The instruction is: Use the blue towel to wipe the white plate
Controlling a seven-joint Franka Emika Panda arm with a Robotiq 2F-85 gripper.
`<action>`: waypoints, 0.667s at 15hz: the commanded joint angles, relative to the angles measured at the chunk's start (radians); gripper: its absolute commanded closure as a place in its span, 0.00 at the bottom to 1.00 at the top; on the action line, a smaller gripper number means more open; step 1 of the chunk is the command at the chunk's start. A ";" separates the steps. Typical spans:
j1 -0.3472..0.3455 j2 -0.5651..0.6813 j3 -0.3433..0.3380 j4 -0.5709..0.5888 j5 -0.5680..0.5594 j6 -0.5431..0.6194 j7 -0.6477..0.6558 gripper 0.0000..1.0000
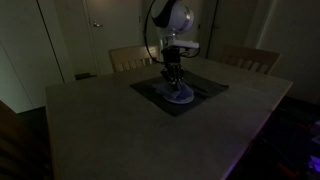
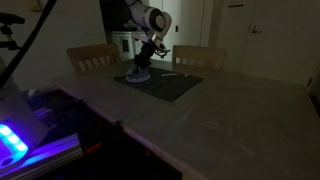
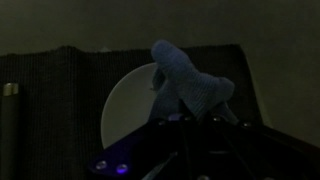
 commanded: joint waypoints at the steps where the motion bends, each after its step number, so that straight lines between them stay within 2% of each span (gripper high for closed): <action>1: -0.048 0.034 0.032 0.022 0.038 -0.077 -0.075 0.98; 5: -0.053 0.050 0.004 0.004 0.063 -0.120 0.000 0.98; 10: -0.032 0.038 -0.049 -0.029 0.037 -0.002 0.111 0.98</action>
